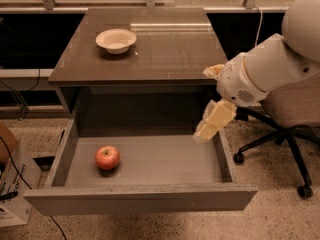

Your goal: Pick apple from top drawer and place on counter

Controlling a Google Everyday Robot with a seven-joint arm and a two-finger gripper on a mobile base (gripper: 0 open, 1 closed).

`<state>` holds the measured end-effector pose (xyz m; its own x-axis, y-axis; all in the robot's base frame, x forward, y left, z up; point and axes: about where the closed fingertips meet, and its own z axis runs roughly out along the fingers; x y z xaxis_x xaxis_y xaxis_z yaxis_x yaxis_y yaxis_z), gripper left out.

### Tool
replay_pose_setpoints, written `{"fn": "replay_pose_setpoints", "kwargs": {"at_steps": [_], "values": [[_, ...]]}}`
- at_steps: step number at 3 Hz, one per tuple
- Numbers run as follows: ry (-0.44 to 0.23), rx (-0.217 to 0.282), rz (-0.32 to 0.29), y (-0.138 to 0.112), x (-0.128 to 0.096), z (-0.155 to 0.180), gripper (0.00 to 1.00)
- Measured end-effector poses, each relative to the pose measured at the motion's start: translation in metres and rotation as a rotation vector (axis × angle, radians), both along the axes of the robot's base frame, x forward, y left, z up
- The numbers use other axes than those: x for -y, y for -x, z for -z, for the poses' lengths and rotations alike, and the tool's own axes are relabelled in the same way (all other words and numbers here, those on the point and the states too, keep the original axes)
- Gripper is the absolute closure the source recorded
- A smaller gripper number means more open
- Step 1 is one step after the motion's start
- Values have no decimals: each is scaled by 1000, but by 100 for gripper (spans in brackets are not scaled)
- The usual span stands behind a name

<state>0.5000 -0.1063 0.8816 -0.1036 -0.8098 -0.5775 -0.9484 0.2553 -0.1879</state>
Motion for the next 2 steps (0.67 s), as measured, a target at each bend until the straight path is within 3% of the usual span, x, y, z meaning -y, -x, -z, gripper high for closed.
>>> {"fn": "replay_pose_setpoints", "kwargs": {"at_steps": [1, 2], "values": [[-29, 22, -10, -5, -21, 8, 0], [-85, 21, -62, -17, -59, 30, 0]]}}
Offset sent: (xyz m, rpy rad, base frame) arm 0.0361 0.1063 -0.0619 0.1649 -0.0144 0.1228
